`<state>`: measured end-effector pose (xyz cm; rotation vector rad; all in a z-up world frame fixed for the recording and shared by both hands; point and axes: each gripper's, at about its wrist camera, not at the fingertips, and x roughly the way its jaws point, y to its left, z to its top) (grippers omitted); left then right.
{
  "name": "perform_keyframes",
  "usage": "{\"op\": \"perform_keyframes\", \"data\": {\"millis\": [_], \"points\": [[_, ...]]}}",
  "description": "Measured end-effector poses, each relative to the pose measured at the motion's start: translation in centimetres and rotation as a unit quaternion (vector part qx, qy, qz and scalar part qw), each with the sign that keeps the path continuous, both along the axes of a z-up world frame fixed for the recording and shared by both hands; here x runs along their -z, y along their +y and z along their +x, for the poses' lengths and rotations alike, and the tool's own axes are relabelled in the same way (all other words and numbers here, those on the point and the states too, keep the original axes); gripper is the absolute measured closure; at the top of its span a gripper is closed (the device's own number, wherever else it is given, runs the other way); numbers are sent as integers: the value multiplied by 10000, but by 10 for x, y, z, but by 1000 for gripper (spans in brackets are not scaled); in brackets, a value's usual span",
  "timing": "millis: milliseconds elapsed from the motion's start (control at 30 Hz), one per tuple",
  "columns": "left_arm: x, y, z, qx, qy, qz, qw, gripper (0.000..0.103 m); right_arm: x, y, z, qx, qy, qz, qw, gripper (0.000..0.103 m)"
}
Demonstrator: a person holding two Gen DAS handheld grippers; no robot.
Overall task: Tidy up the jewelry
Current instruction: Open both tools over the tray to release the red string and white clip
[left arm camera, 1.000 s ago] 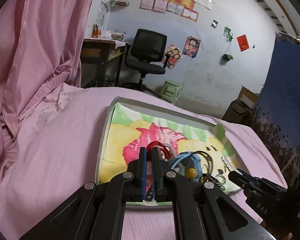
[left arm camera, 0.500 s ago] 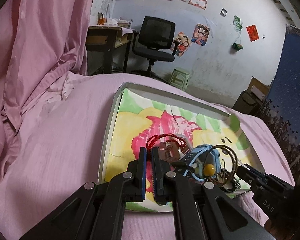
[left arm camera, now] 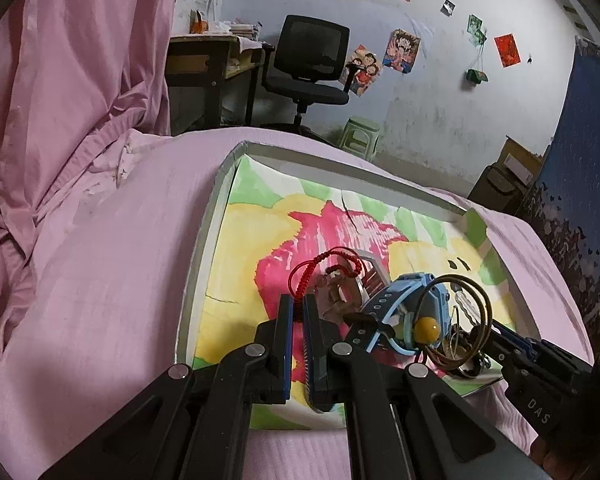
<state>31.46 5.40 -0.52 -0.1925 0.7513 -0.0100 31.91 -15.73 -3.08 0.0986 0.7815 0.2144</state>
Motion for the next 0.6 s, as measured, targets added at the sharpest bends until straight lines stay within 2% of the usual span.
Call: {"op": "perform_keyframes", "data": {"millis": [600], "points": [[4, -2, -3, 43, 78, 150, 9998, 97, 6, 0, 1, -48, 167, 0, 9998, 88]]}}
